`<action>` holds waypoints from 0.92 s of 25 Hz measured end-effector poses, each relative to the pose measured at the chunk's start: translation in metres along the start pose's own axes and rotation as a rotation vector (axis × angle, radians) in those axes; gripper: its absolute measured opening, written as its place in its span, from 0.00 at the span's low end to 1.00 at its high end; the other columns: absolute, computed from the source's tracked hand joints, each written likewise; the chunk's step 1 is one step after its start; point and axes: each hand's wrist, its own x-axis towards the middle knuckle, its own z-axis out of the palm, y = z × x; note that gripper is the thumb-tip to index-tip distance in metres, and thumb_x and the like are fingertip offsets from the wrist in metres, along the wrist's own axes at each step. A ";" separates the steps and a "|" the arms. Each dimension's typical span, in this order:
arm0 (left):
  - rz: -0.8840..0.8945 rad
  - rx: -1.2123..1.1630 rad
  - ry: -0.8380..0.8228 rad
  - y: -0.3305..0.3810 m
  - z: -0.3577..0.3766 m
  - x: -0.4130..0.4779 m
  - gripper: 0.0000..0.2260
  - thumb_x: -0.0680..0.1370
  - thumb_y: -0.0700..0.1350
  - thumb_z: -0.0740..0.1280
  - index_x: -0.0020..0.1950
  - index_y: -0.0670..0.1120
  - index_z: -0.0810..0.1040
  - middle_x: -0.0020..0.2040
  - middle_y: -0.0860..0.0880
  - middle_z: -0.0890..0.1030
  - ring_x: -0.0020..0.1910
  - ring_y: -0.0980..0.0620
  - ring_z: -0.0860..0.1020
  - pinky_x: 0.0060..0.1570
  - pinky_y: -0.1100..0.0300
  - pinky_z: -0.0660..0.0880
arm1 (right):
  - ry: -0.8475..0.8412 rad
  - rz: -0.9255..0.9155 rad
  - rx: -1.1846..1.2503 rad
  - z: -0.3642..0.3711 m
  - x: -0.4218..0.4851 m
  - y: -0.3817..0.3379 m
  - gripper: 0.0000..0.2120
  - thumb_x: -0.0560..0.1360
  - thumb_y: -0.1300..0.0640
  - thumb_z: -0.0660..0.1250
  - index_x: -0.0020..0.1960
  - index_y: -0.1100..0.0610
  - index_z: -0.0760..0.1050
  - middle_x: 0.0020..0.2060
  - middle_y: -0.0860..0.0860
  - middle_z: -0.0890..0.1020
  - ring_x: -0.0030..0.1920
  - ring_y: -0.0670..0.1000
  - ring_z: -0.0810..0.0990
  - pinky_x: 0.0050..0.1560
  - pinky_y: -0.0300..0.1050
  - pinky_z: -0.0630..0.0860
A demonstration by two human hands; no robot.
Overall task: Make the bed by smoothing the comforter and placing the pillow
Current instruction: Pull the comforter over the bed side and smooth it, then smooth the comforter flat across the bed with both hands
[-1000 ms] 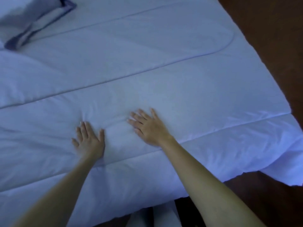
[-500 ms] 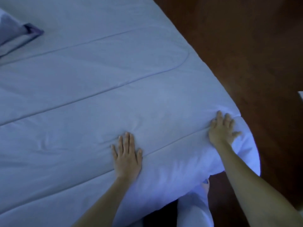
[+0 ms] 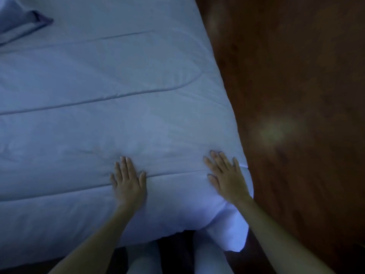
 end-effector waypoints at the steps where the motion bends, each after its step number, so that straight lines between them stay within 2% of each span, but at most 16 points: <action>1: 0.016 0.003 -0.015 0.015 0.006 -0.010 0.35 0.76 0.60 0.46 0.77 0.39 0.55 0.77 0.40 0.57 0.76 0.38 0.55 0.70 0.37 0.54 | -0.081 0.013 0.023 -0.006 -0.004 0.019 0.28 0.77 0.43 0.52 0.76 0.46 0.57 0.75 0.50 0.63 0.73 0.55 0.66 0.65 0.63 0.67; 3: 0.070 -0.008 -0.063 0.046 0.008 -0.029 0.33 0.76 0.58 0.49 0.75 0.39 0.60 0.76 0.39 0.61 0.74 0.35 0.60 0.68 0.36 0.60 | -0.172 0.118 0.069 -0.015 0.000 0.045 0.29 0.77 0.40 0.49 0.77 0.46 0.52 0.77 0.51 0.59 0.73 0.55 0.66 0.63 0.62 0.70; 5: 0.225 -0.010 -0.137 0.067 0.004 -0.044 0.32 0.74 0.56 0.53 0.73 0.40 0.65 0.73 0.39 0.66 0.70 0.34 0.67 0.62 0.37 0.67 | -0.323 0.330 0.219 -0.028 0.008 0.055 0.29 0.79 0.40 0.49 0.77 0.45 0.47 0.77 0.51 0.56 0.74 0.56 0.62 0.67 0.61 0.66; 7: 0.451 0.039 -0.189 0.083 -0.003 -0.049 0.30 0.74 0.56 0.53 0.72 0.41 0.67 0.72 0.40 0.69 0.69 0.35 0.70 0.60 0.39 0.70 | -0.482 0.487 0.233 -0.044 0.015 0.057 0.26 0.80 0.43 0.50 0.76 0.48 0.52 0.74 0.56 0.63 0.72 0.58 0.64 0.69 0.60 0.64; 8: 0.514 -0.015 -0.268 0.091 -0.012 -0.045 0.29 0.75 0.55 0.52 0.72 0.42 0.67 0.73 0.41 0.68 0.70 0.37 0.69 0.64 0.41 0.68 | -0.517 0.506 0.212 -0.058 0.018 0.057 0.24 0.80 0.44 0.52 0.74 0.49 0.58 0.71 0.58 0.68 0.70 0.59 0.68 0.68 0.58 0.65; 10: 0.549 -0.175 -0.357 0.111 -0.031 -0.034 0.27 0.75 0.52 0.50 0.68 0.43 0.73 0.70 0.41 0.72 0.69 0.40 0.71 0.67 0.50 0.66 | -0.451 0.463 0.352 -0.091 0.027 0.052 0.20 0.79 0.49 0.55 0.69 0.54 0.68 0.65 0.59 0.76 0.65 0.59 0.74 0.65 0.52 0.70; 11: 0.504 -0.256 -0.362 0.122 -0.042 -0.029 0.24 0.75 0.51 0.51 0.63 0.43 0.77 0.65 0.42 0.77 0.65 0.42 0.75 0.64 0.53 0.69 | -0.392 0.414 0.467 -0.107 0.034 0.050 0.17 0.79 0.52 0.58 0.66 0.56 0.73 0.63 0.58 0.78 0.63 0.57 0.76 0.65 0.49 0.71; 13: 0.411 -0.406 -0.256 0.150 -0.070 -0.018 0.20 0.75 0.49 0.54 0.58 0.44 0.81 0.58 0.44 0.82 0.57 0.45 0.80 0.57 0.56 0.73 | -0.281 0.330 0.672 -0.146 0.049 0.048 0.13 0.78 0.57 0.62 0.60 0.57 0.78 0.59 0.54 0.82 0.59 0.52 0.79 0.62 0.42 0.72; 16: 0.281 -0.651 -0.151 0.201 -0.122 -0.002 0.10 0.78 0.44 0.61 0.53 0.47 0.81 0.46 0.49 0.85 0.46 0.51 0.82 0.50 0.58 0.75 | -0.077 0.269 0.876 -0.207 0.071 0.055 0.10 0.78 0.60 0.62 0.56 0.56 0.80 0.51 0.53 0.84 0.49 0.49 0.82 0.49 0.36 0.75; 18: 0.270 -0.792 -0.055 0.244 -0.161 0.012 0.07 0.78 0.42 0.61 0.48 0.49 0.79 0.38 0.54 0.83 0.36 0.61 0.80 0.45 0.60 0.76 | 0.062 0.260 1.004 -0.246 0.084 0.072 0.11 0.78 0.61 0.60 0.54 0.57 0.80 0.49 0.54 0.85 0.43 0.47 0.83 0.40 0.31 0.73; 19: 0.277 -0.852 0.008 0.271 -0.178 0.017 0.08 0.79 0.41 0.61 0.47 0.49 0.79 0.36 0.56 0.81 0.33 0.65 0.78 0.42 0.62 0.75 | 0.117 0.233 1.036 -0.264 0.086 0.088 0.11 0.78 0.61 0.60 0.54 0.56 0.80 0.47 0.53 0.85 0.42 0.46 0.84 0.39 0.31 0.73; 23: 0.251 -1.082 0.213 0.374 -0.213 0.013 0.09 0.80 0.41 0.58 0.49 0.45 0.79 0.39 0.51 0.81 0.38 0.56 0.80 0.39 0.65 0.73 | 0.210 0.082 1.062 -0.327 0.076 0.158 0.11 0.77 0.59 0.60 0.53 0.53 0.80 0.43 0.49 0.86 0.43 0.46 0.84 0.41 0.36 0.76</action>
